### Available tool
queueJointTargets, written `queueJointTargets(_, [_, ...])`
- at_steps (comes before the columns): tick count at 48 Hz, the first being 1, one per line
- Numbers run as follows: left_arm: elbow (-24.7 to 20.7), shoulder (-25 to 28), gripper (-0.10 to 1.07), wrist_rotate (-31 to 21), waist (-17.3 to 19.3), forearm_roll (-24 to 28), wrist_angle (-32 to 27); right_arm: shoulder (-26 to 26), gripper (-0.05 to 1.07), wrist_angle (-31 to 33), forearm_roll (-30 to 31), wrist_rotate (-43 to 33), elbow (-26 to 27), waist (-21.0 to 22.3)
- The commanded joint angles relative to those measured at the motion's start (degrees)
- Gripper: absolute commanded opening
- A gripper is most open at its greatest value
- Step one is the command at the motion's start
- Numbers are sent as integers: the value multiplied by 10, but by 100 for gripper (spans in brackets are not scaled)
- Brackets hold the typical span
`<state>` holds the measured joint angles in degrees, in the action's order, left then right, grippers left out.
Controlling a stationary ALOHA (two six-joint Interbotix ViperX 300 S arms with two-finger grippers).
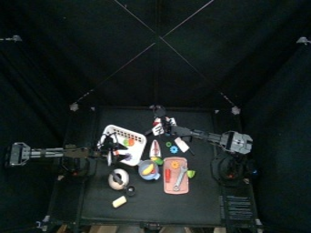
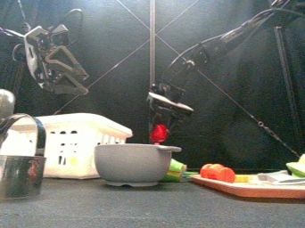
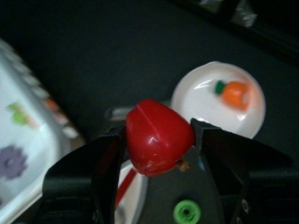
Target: Place apple in bowl
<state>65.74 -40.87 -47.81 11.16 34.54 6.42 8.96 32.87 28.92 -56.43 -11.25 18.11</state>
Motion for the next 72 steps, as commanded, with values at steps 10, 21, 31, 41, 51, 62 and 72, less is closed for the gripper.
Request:
queueJointTargets(10, [-6,0,87,1,2,-1,3,-39,71,-70,1,1,-21,-123])
queueJointTargets(21, [-6,0,87,1,2,-1,3,-39,71,-108,0,0,-72,-167])
queueJointTargets(31, [-6,0,87,1,2,-1,3,-27,71,-136,-18,-2,-93,-176])
queueJointTargets(41, [-5,0,87,0,2,-3,2,-4,71,-158,-20,-2,-86,-184])
queueJointTargets(51, [-4,0,87,1,2,-6,1,21,71,-158,-28,0,-69,-190])
queueJointTargets(62, [-4,0,87,1,2,-6,1,28,73,-158,-24,0,-67,-189])
queueJointTargets(72, [-4,0,87,1,2,-6,2,28,86,-158,-23,0,-66,-185])
